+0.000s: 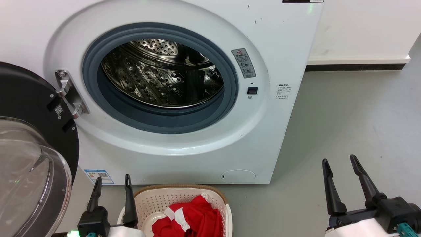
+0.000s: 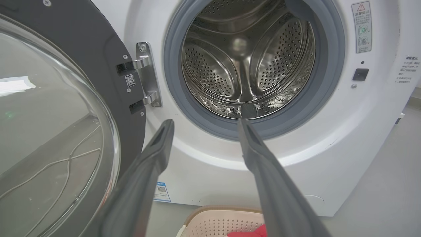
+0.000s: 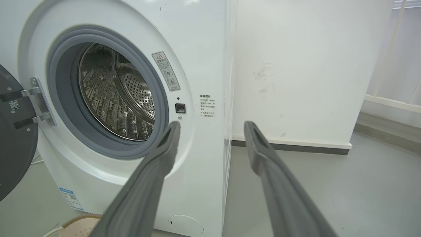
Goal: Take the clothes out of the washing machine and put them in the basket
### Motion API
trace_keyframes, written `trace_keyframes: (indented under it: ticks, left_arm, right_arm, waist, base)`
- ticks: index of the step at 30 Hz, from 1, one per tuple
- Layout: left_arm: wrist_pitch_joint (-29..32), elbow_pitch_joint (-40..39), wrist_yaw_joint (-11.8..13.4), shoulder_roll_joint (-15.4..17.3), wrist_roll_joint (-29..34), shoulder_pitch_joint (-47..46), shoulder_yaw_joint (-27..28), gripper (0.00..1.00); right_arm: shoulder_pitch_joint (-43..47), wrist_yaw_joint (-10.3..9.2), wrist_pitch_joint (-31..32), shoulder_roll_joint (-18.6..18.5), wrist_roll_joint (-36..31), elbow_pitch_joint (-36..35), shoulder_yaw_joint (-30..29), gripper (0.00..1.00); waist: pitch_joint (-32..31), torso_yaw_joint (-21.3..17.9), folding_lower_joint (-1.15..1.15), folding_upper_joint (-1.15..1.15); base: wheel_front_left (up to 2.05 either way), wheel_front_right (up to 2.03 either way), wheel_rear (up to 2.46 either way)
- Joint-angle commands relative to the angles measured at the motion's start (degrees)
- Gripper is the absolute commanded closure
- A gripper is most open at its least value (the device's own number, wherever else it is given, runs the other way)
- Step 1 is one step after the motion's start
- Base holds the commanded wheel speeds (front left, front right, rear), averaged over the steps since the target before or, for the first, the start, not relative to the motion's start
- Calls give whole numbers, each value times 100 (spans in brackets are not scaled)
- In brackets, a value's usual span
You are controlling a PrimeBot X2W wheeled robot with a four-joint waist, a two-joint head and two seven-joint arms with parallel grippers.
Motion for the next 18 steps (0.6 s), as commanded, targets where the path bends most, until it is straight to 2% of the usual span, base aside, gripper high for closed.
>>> trace_keyframes:
  ticks: [1,15,16,18]
  left_arm:
    - [-15,-24,-15,-9,23,58,39,0]
    - [-15,61,-131,-30,35,88,124,0]
    - [2,58,-125,-22,4,53,125,100]
    - [10,160,-126,-27,-16,54,126,100]
  right_arm:
    - [84,-4,-11,2,27,1,6,0]
    - [78,-4,-11,2,47,64,79,0]
    - [44,0,0,0,37,50,76,100]
    - [73,1,4,1,49,127,81,100]
  waist:
    - [-18,-9,0,0]
    - [-65,-22,0,0]
    - [-66,-22,0,0]
    - [-66,-22,0,0]
  base:
    - [0,0,0]
    - [0,0,0]
    - [0,0,0]
    - [0,0,0]
